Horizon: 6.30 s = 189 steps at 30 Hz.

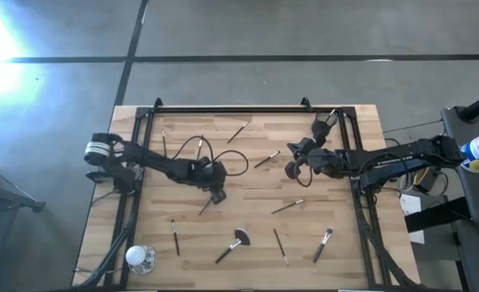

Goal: Put items in baskets/containers
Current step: Put the eyeshadow brush into the pen holder

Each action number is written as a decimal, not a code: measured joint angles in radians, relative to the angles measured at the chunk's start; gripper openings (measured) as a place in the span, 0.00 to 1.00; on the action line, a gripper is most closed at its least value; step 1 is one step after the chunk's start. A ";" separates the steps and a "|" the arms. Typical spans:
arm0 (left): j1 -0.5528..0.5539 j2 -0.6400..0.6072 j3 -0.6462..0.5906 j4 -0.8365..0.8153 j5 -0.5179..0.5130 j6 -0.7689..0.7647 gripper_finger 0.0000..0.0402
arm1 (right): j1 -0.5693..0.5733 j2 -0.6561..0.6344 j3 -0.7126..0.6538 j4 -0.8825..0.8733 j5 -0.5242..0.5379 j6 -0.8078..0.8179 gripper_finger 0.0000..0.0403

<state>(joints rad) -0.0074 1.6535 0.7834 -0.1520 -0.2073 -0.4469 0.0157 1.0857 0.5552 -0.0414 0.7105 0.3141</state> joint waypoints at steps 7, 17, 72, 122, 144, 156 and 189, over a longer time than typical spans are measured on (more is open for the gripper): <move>0.005 0.014 -0.002 -0.007 -0.005 0.032 0.09 | 0.000 0.004 0.002 0.004 0.000 0.000 0.02; 0.000 -0.207 -0.130 0.157 -0.042 0.073 0.00 | 0.000 0.004 -0.002 -0.005 -0.003 0.000 0.02; -0.007 -0.042 -0.169 1.479 0.323 0.454 0.00 | 0.189 0.585 0.094 1.179 -0.402 -0.214 0.36; -0.007 -0.052 -0.304 1.173 0.221 0.436 0.00 | 0.115 0.580 0.150 0.736 -0.386 -0.143 0.02; -0.009 -0.055 -0.381 1.107 0.220 0.339 0.00 | 0.141 0.396 0.160 -0.099 -0.540 0.026 0.21; -0.014 -0.055 -0.381 1.089 0.223 0.305 0.00 | 0.143 0.539 0.191 -0.139 -0.705 0.001 0.34; -0.044 -0.055 -0.188 0.611 0.317 0.163 0.30 | 0.208 0.559 0.514 -0.418 -0.380 -0.296 0.02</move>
<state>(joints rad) -0.0517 1.5982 0.5956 0.4588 0.1097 -0.2837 0.2234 1.6447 1.0690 -0.4591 0.3304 0.0182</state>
